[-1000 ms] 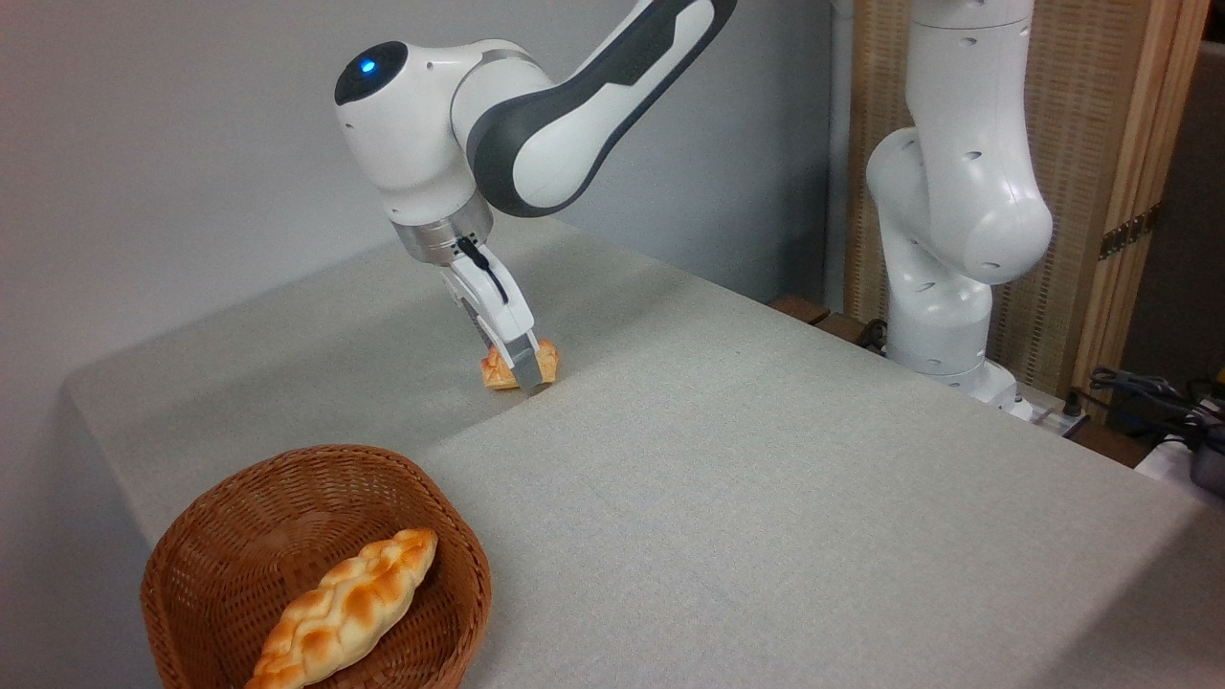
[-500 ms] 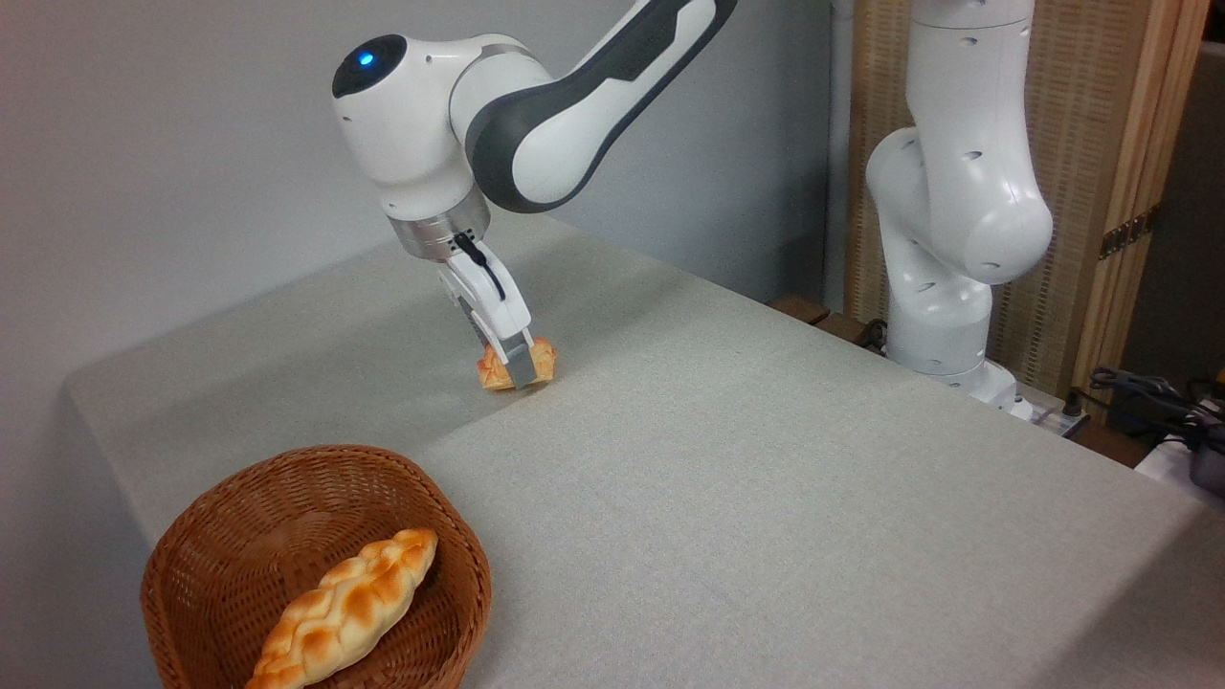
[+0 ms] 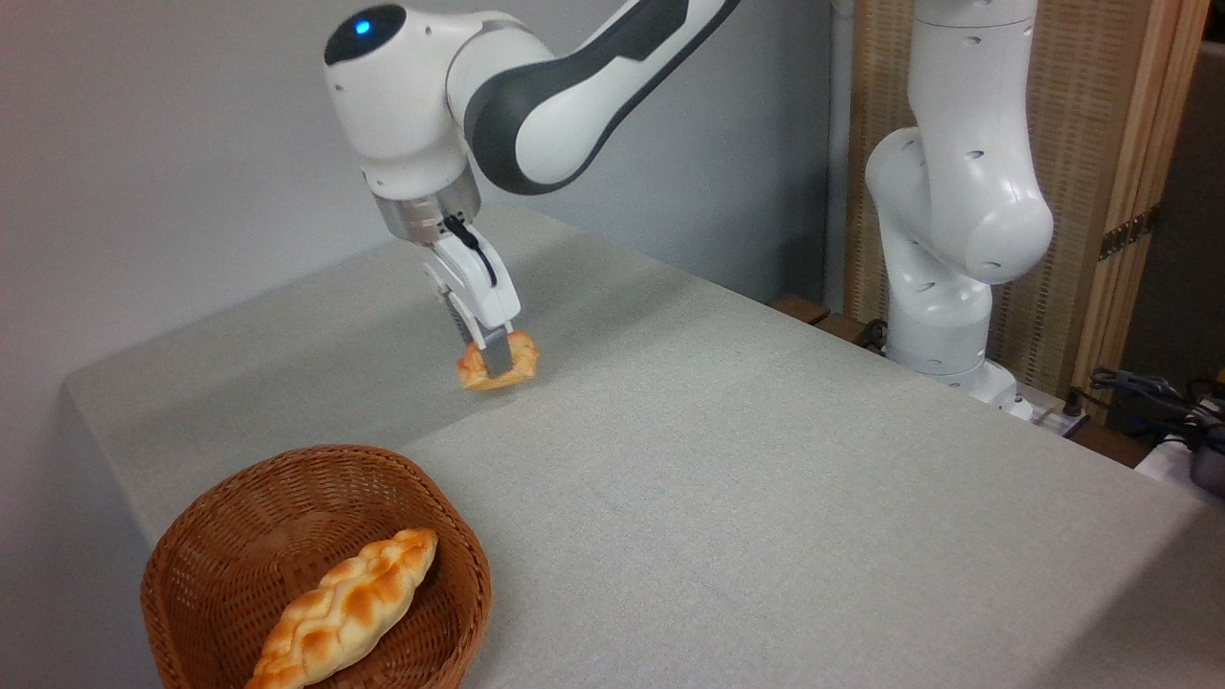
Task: Put bread into the basket
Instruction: 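Carry the bread roll over the wicker basket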
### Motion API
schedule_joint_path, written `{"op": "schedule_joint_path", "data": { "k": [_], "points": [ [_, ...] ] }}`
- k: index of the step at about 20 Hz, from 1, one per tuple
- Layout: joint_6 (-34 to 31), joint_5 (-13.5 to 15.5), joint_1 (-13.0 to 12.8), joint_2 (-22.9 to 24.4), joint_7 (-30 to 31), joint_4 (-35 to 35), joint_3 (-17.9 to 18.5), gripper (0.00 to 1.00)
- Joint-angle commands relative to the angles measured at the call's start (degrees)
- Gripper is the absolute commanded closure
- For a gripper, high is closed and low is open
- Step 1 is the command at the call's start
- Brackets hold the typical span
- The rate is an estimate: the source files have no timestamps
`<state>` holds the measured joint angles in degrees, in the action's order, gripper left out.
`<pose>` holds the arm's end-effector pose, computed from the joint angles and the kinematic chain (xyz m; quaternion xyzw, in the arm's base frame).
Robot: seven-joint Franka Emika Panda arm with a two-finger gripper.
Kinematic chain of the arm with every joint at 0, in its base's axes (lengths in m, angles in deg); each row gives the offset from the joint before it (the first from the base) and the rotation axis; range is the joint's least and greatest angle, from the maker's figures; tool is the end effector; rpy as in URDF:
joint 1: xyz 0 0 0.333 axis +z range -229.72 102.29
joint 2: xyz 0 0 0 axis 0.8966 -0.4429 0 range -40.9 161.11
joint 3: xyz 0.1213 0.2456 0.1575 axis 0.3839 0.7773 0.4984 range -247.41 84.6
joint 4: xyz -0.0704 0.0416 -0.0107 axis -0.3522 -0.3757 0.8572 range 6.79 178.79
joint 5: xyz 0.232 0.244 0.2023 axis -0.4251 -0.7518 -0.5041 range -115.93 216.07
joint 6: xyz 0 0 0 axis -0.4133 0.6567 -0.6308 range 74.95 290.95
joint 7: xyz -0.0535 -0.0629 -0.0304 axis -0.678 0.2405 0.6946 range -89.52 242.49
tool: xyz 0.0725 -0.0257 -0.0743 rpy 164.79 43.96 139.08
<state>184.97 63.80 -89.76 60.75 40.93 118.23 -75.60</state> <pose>0.5006 -0.2027 0.4503 0.8971 -0.4245 -0.0347 0.1172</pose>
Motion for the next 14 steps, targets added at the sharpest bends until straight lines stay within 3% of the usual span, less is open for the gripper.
{"op": "schedule_joint_path", "data": {
  "k": [1,4,8,10,11,13,14],
  "points": [
    [0.1,-0.1,0.1,1.0,-0.6,-5.0,4.0,0.75],
    [4.9,-0.4,0.1,1.0,-2.8,-6.8,6.8,0.74],
    [13.1,-5.5,0.1,0.7,-3.4,-7.1,8.3,0.69],
    [17.9,-6.0,0.1,0.2,-3.4,-7.0,9.3,0.61],
    [19.8,-6.1,0.1,0.1,-3.4,-7.0,9.7,0.52],
    [22.1,-6.1,0.2,-0.6,-3.1,-6.9,9.8,0.00],
    [22.5,-6.1,0.3,-0.7,-3.1,-6.9,10.3,0.00]
  ]
}}
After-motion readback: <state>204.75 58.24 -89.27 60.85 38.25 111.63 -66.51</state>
